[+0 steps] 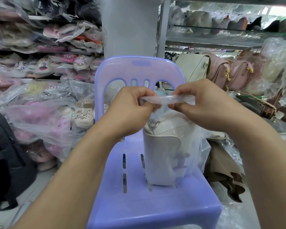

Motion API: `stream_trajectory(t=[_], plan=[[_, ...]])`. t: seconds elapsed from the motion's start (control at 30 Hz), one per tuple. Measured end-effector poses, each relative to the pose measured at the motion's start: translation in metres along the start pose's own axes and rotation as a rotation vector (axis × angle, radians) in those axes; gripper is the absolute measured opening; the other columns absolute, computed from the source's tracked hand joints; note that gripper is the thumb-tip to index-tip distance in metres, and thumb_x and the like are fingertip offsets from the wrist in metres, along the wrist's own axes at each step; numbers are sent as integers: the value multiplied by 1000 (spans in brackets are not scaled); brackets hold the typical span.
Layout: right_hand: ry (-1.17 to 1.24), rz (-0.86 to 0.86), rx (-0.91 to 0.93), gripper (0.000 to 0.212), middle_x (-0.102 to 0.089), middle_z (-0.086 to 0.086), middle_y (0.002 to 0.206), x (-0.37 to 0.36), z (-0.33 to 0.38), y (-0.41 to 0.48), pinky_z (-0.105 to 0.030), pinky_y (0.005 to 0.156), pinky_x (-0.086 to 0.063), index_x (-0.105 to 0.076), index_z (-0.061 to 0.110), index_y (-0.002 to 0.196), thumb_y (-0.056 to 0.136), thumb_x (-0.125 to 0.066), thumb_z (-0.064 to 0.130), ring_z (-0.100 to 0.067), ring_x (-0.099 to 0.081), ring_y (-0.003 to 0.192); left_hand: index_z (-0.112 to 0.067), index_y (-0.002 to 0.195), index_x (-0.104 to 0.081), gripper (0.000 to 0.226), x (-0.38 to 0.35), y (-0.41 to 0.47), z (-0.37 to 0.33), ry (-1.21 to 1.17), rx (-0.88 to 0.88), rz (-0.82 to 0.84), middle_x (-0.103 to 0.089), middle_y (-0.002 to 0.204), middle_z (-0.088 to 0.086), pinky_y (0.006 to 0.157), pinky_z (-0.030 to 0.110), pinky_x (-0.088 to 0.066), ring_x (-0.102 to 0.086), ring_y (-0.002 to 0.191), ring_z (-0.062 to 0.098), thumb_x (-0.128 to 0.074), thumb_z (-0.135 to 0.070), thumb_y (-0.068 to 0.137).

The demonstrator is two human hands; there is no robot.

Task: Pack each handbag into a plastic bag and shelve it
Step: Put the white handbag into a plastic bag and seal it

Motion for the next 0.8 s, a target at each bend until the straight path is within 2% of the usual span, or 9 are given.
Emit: stream_trajectory(t=[0.07,0.13,0.2,0.3,0.43,0.53,0.6,0.7,0.8], plan=[[4,-32,4,14,-68,6,75,1,3,0,-33,64,-47,-71,27,81,92,-73,34,-19,-60,68,-19,85,-72,11,1,0,-4,5,12,14,-69,70,-1,47,15,-38,-54,51,5,-66,-15,93],[35,-50,12,14,-70,6,76,2,7,0,-36,70,-52,-73,26,81,93,-73,35,-18,-64,75,-22,92,-72,7,1,-3,-8,-46,48,45,-72,79,-10,49,13,-43,-69,66,2,-71,-29,91],[53,-50,29,14,-71,6,77,2,11,-1,-34,72,-51,-75,26,84,91,-74,38,-9,-64,76,-23,97,-75,16,3,-3,-10,-34,25,50,-75,89,-9,62,19,-56,-73,76,5,-72,-38,90],[55,-35,-2,18,-74,14,86,4,9,-2,-33,84,-54,-76,28,93,87,-76,46,-2,-67,87,-20,91,-80,17,6,-2,-8,-32,2,-16,-77,83,0,67,29,-53,-66,68,8,-69,-33,94],[-19,-18,-41,27,-72,18,107,11,-2,-5,-43,106,-46,-70,37,109,86,-71,50,-10,-63,111,-17,94,-78,18,-2,-1,5,-255,173,36,-78,84,-8,72,24,-53,-67,78,11,-64,-29,98],[5,-30,-44,26,-67,20,108,12,-7,-6,-26,97,-46,-67,41,115,90,-73,39,0,-59,106,-23,96,-77,18,-6,0,9,-319,199,57,-78,93,-6,64,21,-49,-67,75,13,-61,-29,100],[31,-35,-30,25,-66,23,97,11,-6,-5,-12,85,-44,-68,38,113,90,-77,31,10,-59,96,-24,97,-77,15,-2,1,6,-290,129,23,-77,91,-6,58,18,-49,-67,70,9,-63,-28,99],[81,-75,-5,26,-69,18,81,10,-3,-2,-14,80,-48,-68,33,105,85,-82,25,0,-63,83,-21,98,-77,9,2,0,-2,-191,-25,-10,-77,91,-10,70,18,-56,-71,80,1,-76,-25,89],[84,-88,0,29,-70,16,84,9,-2,-1,-16,80,-49,-69,32,105,82,-86,27,-2,-65,84,-16,98,-75,16,4,0,-3,-154,-73,-43,-78,92,-7,82,13,-54,-72,88,-1,-81,-17,84]])
Point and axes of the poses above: each hand's wrist, its own y-axis towards the middle knuckle, its own x-axis out of the back of the hand, z = x × y, the point moved 6 cm from there along y, towards the middle knuckle
